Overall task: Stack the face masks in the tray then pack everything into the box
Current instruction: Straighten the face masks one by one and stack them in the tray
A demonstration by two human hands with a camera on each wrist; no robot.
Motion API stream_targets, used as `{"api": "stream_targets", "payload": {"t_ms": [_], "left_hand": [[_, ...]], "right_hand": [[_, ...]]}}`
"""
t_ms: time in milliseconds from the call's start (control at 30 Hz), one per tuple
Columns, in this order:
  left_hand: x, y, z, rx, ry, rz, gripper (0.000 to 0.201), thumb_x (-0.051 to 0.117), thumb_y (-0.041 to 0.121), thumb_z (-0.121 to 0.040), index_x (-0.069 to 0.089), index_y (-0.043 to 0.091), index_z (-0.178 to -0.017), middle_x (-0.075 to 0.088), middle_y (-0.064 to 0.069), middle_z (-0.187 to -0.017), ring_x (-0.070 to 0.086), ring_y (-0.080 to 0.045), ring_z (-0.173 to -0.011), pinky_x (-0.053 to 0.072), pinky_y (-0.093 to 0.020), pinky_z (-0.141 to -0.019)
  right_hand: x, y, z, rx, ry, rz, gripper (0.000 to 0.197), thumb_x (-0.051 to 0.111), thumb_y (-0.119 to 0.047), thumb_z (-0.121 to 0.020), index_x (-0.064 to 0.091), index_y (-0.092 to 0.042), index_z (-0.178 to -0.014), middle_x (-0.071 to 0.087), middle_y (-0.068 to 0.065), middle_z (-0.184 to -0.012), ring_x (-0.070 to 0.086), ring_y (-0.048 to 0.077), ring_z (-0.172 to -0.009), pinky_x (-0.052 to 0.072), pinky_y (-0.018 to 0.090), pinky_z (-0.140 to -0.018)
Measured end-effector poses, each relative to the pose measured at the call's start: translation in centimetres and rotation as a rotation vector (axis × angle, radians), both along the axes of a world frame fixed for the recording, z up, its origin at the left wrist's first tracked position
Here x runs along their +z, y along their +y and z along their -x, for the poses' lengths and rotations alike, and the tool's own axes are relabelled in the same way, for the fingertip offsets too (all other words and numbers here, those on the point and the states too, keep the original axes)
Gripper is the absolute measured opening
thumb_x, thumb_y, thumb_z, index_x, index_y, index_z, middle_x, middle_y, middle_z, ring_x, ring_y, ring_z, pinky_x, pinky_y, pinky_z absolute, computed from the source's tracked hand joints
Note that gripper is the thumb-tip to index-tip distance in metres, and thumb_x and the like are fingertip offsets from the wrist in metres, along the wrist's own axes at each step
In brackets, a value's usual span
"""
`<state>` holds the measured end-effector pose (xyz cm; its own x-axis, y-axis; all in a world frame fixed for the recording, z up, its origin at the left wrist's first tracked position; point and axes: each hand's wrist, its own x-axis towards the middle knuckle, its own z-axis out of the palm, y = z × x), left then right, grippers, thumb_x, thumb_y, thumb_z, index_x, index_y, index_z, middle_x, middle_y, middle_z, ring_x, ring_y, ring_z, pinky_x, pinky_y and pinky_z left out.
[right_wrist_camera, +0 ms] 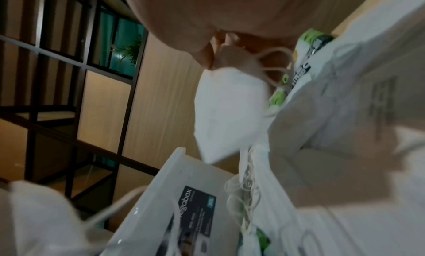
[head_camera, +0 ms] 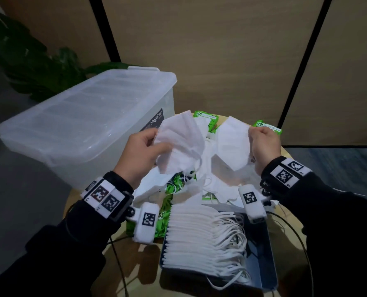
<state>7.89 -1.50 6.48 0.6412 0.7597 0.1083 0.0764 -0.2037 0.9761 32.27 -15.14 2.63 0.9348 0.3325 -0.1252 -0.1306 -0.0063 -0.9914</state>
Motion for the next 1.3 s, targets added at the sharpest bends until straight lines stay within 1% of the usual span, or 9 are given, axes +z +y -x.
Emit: {"api": "stream_targets", "payload": {"t_ms": [167, 333, 467, 600, 800, 933, 1100, 1200, 1300], "left_hand": [[-0.3, -2.0, -1.0, -0.237, -0.128, 0.411, 0.048, 0.077, 0.010, -0.078, 0.065, -0.008, -0.120, 0.073, -0.022, -0.112, 0.071, -0.031, -0.094, 0.060, -0.041, -0.083], [-1.8, -3.8, -2.2, -0.157, -0.062, 0.375, 0.030, 0.084, 0.011, -0.077, 0.059, 0.001, -0.090, 0.067, -0.014, -0.097, 0.064, -0.024, -0.086, 0.048, -0.037, -0.079], [-2.1, -3.5, -2.6, 0.005, -0.117, 0.524, 0.022, 0.073, 0.004, -0.088, 0.055, 0.013, -0.083, 0.070, -0.007, -0.090, 0.068, -0.019, -0.078, 0.058, -0.035, -0.072], [-1.9, -2.5, -2.5, 0.071, -0.189, 0.563, 0.026, 0.073, 0.000, -0.087, 0.054, 0.016, -0.081, 0.072, -0.008, -0.090, 0.071, -0.018, -0.077, 0.059, -0.037, -0.075], [-1.6, -2.0, -2.2, 0.164, -0.265, 0.618, 0.021, 0.074, 0.000, -0.088, 0.058, 0.008, -0.097, 0.073, -0.021, -0.109, 0.072, -0.034, -0.099, 0.059, -0.056, -0.091], [-1.3, -1.4, -1.8, 0.263, -0.328, 0.609, 0.021, 0.077, -0.003, -0.084, 0.059, 0.007, -0.086, 0.077, -0.017, -0.093, 0.076, -0.027, -0.084, 0.064, -0.040, -0.074], [-1.4, -1.1, -1.6, 0.295, -0.308, 0.547, 0.028, 0.080, -0.008, -0.079, 0.059, 0.009, -0.082, 0.077, -0.016, -0.088, 0.076, -0.028, -0.082, 0.063, -0.038, -0.074], [-1.3, -1.4, -2.0, 0.273, -0.336, 0.555, 0.029, 0.079, -0.010, -0.078, 0.057, 0.009, -0.080, 0.076, -0.016, -0.087, 0.076, -0.030, -0.085, 0.062, -0.043, -0.080], [-1.0, -1.6, -2.0, 0.241, -0.375, 0.567, 0.028, 0.078, -0.010, -0.079, 0.057, 0.008, -0.083, 0.074, -0.018, -0.093, 0.075, -0.031, -0.087, 0.062, -0.046, -0.083]], "right_hand": [[1.2, 0.4, 2.8, 0.131, 0.047, -0.105, 0.022, 0.060, -0.023, -0.102, 0.056, -0.022, -0.080, 0.052, -0.004, -0.066, 0.044, 0.009, -0.050, 0.035, 0.018, -0.042], [2.1, 0.3, 5.4, 0.415, 0.153, -0.259, 0.007, 0.058, -0.021, -0.104, 0.063, -0.015, -0.104, 0.069, 0.004, -0.091, 0.067, 0.021, -0.078, 0.058, 0.030, -0.067], [2.4, 0.1, 6.5, 0.546, 0.227, -0.297, 0.039, 0.062, -0.029, -0.102, 0.063, 0.005, -0.121, 0.066, 0.029, -0.116, 0.060, 0.034, -0.100, 0.051, 0.051, -0.089], [2.3, -0.3, 6.9, 0.734, 0.248, -0.153, 0.089, 0.069, -0.069, -0.081, 0.062, 0.004, -0.132, 0.063, 0.024, -0.111, 0.056, 0.034, -0.093, 0.044, 0.044, -0.082], [1.7, -0.9, 7.1, 0.781, -0.089, 0.073, 0.029, 0.082, -0.028, -0.085, 0.067, -0.008, -0.070, 0.046, -0.003, -0.053, 0.038, 0.015, -0.051, 0.032, 0.027, -0.054], [1.7, -0.9, 6.9, 0.611, -0.054, 0.068, 0.023, 0.073, -0.022, -0.091, 0.077, -0.003, -0.078, 0.040, 0.000, -0.060, 0.034, 0.015, -0.056, 0.034, 0.028, -0.059], [2.8, -0.9, 6.6, 0.526, 0.447, -0.375, 0.033, 0.052, -0.014, -0.097, 0.044, -0.017, -0.065, 0.050, 0.004, -0.068, 0.056, 0.025, -0.079, 0.054, 0.040, -0.088], [3.4, -0.7, 6.8, 0.574, 0.506, -0.461, 0.037, 0.056, -0.013, -0.099, 0.039, -0.020, -0.067, 0.029, 0.000, -0.052, 0.036, 0.018, -0.047, 0.056, 0.038, -0.068], [2.9, -0.5, 6.8, 0.644, 0.233, -0.220, 0.018, 0.074, -0.012, -0.091, 0.058, -0.016, -0.083, 0.026, -0.003, -0.058, 0.022, 0.015, -0.047, 0.038, 0.028, -0.049]]}}
